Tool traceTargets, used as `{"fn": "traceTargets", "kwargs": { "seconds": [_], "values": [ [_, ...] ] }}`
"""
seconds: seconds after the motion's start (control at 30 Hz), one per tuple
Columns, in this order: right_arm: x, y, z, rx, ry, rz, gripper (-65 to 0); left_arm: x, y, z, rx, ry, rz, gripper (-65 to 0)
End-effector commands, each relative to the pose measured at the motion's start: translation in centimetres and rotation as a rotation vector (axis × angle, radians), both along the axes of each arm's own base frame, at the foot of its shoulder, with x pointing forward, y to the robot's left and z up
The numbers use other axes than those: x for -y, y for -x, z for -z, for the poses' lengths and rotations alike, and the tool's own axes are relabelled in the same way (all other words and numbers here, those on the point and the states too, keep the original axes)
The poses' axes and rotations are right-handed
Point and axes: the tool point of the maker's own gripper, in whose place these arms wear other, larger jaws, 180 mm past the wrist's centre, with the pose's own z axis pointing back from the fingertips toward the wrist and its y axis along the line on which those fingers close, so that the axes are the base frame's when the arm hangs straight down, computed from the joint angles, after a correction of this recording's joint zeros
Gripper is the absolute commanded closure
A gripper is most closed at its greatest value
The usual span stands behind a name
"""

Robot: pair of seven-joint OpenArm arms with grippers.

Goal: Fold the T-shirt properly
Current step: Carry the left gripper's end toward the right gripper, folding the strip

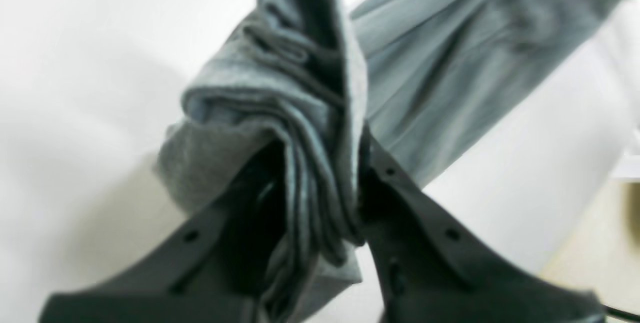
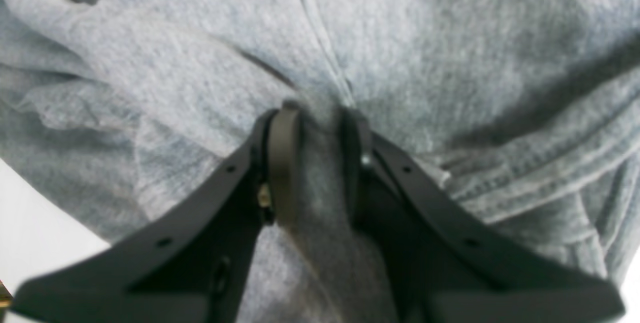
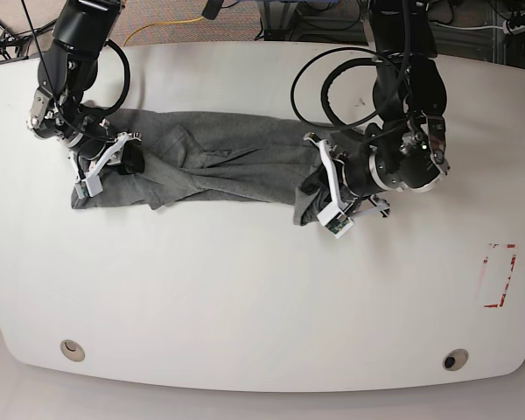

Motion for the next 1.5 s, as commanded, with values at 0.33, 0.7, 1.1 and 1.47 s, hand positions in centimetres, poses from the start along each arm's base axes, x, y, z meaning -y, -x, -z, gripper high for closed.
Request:
{"fn": "traceTargets", "kwargs": {
  "seconds": [0.33, 0.7, 1.1, 1.47],
  "values": [
    [0.9, 1.4, 1.4, -0.094, 0.068, -0.003, -13.8, 3.6, -0.1, 0.9, -0.057, 0.114, 0.023, -2.4],
    [0.9, 1.4, 1.4, -0.094, 0.068, -0.003, -13.8, 4.3, -1.1, 1.2, -0.077, 0.133, 0.029, -15.8],
    [0.8, 1.4, 1.4, -0.092, 0.068, -0.004, -13.8, 10.9, 0.6, -2.7, -0.007, 0.203, 0.282, -34.6],
    [1.0, 0.1, -0.7, -0.025, 0.099, -0.014, -14.3, 5.4, -1.6, -4.3, 0.068, 0.177, 0.134, -34.6]
  ]
}}
